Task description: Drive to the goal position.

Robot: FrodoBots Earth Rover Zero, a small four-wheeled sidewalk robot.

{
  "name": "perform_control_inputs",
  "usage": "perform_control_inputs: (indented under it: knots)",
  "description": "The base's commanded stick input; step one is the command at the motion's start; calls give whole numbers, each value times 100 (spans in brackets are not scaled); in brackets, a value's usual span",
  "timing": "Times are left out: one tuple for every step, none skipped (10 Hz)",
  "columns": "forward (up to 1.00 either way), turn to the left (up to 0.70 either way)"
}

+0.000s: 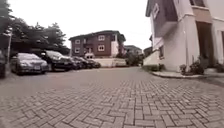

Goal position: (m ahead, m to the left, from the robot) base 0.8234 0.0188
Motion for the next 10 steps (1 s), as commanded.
perform_control_inputs:
  knots:
    - [70, 0]
    - [70, 0]
    - [70, 0]
    - [70, 0]
    - [70, 0]
    - [70, 0]
    - [70, 0]
    - [70, -1]
    - [70, -3]
    - [70, -35]
